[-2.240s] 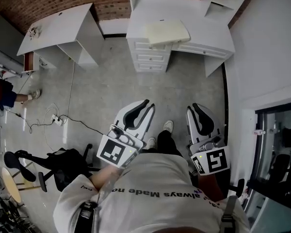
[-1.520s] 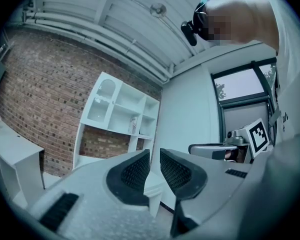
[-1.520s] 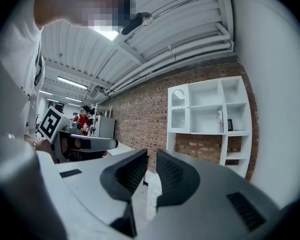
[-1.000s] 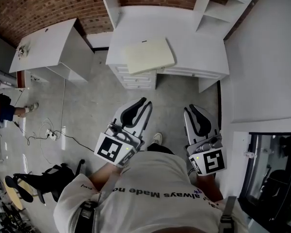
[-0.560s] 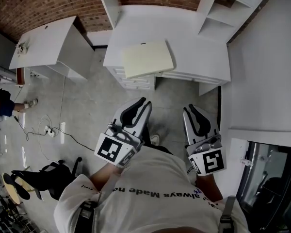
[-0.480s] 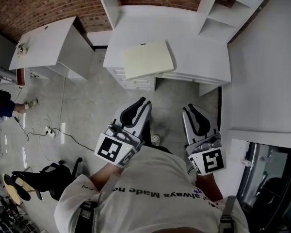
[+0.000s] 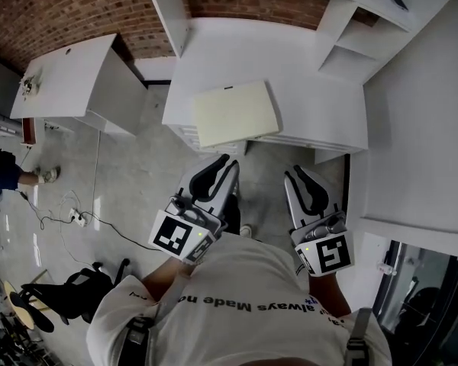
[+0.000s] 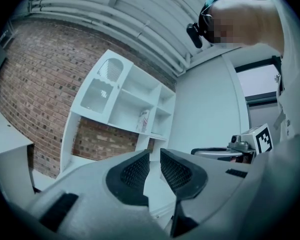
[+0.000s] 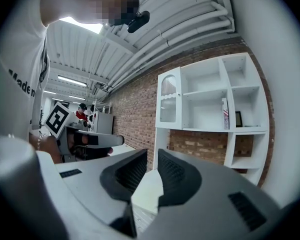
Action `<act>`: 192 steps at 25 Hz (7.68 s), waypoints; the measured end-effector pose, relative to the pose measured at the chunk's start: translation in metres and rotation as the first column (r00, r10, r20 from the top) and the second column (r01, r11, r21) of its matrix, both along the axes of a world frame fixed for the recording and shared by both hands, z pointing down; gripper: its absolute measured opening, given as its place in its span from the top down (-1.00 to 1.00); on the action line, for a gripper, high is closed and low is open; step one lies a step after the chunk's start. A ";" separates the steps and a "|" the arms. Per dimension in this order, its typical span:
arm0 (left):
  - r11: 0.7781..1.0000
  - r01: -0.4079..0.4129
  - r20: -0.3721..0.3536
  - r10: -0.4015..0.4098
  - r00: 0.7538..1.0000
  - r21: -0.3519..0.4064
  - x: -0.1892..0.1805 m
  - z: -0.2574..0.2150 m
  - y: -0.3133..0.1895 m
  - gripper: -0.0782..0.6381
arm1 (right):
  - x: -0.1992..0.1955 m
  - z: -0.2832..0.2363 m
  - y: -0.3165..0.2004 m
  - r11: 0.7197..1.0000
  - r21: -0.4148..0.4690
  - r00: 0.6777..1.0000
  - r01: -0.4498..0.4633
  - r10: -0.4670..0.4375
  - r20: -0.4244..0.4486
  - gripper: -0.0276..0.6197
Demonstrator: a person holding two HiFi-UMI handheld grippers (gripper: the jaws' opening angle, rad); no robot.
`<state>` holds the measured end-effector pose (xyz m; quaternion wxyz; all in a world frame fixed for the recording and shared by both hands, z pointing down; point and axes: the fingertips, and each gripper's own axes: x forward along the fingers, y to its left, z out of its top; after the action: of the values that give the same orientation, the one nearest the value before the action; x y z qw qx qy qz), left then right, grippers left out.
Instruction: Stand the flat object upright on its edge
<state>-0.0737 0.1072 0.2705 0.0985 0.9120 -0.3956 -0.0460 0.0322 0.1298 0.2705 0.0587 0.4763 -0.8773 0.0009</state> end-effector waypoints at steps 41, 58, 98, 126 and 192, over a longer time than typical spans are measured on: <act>0.998 0.025 0.003 -0.025 1.000 -0.062 0.010 0.019 -0.221 0.59 | 0.013 0.001 -0.226 0.998 0.063 0.999 0.019 -0.016 -0.052 0.76; 0.861 0.160 -0.073 -0.222 0.972 -0.483 -0.067 0.196 -0.208 0.11 | 0.006 0.159 -0.213 0.978 -0.166 0.897 0.128 -0.186 -0.400 0.33; 0.604 -0.016 -0.225 -0.273 0.935 -0.797 -0.127 0.420 -0.151 -0.24 | -0.049 0.413 -0.188 0.904 -0.324 0.650 0.278 -0.425 -0.630 0.02; 0.909 0.171 0.025 -0.174 0.984 -0.379 -0.001 0.236 -0.239 -0.13 | 0.033 0.383 -0.234 0.913 -0.376 0.912 0.156 -0.280 -0.300 0.08; 0.959 -0.213 0.048 0.225 0.973 -0.186 0.369 0.186 -0.477 -0.07 | 0.295 0.408 -0.476 0.782 -0.437 0.876 -0.445 0.482 -0.031 0.28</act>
<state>0.2951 -0.3694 0.4564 0.1712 0.9386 -0.2977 0.0322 0.3270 -0.3460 0.6785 0.1241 0.6517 -0.7124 0.2288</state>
